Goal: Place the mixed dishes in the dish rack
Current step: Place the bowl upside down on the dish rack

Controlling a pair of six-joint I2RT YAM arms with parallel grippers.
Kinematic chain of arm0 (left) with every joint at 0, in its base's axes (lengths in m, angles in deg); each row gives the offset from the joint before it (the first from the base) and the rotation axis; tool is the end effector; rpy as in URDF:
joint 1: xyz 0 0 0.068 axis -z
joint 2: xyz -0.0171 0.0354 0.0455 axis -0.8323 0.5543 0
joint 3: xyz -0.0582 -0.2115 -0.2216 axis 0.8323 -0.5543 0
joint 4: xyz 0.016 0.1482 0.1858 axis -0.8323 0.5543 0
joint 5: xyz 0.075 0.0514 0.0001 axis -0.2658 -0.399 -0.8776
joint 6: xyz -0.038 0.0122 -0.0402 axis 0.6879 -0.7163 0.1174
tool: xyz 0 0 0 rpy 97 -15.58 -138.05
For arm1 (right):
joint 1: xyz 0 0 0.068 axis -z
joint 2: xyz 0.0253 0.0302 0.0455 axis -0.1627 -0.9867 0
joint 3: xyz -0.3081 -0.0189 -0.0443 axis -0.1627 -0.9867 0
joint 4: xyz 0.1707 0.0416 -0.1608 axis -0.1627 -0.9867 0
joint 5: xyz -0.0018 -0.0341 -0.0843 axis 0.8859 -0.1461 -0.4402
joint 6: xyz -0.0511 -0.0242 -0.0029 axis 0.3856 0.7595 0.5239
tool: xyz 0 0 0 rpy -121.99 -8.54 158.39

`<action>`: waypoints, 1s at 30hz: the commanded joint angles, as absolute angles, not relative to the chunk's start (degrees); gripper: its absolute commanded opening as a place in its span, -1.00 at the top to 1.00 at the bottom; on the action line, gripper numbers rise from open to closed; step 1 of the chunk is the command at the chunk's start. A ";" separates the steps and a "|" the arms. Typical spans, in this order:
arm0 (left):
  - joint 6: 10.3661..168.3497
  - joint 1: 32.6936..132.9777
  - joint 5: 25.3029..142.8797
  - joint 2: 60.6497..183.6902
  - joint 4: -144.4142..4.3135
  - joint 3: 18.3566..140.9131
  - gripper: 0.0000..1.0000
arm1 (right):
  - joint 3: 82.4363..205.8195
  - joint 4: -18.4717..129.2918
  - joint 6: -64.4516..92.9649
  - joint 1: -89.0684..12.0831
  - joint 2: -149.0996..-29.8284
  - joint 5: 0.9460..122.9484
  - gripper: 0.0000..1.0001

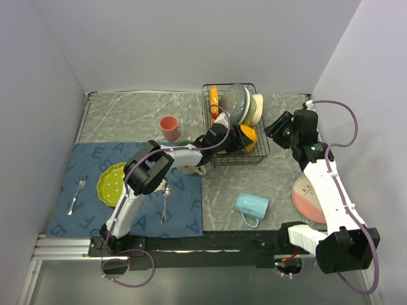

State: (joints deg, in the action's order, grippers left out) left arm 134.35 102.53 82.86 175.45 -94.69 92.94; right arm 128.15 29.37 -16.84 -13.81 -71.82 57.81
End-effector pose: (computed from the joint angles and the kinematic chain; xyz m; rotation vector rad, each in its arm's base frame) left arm 0.3565 -0.3787 0.2120 -0.0932 2.0869 -1.2981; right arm 0.2047 0.0183 0.3735 0.5807 2.0615 0.5040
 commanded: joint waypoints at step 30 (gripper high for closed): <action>127.18 107.40 53.16 162.44 -75.07 94.04 -0.42 | 126.94 32.36 -17.25 -13.15 -73.16 60.19 -0.04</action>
State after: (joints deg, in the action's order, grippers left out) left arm 128.96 107.14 55.89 166.46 -73.16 94.80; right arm 126.86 30.25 -17.01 -13.79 -73.44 60.00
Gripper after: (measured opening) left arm 0.726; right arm 0.520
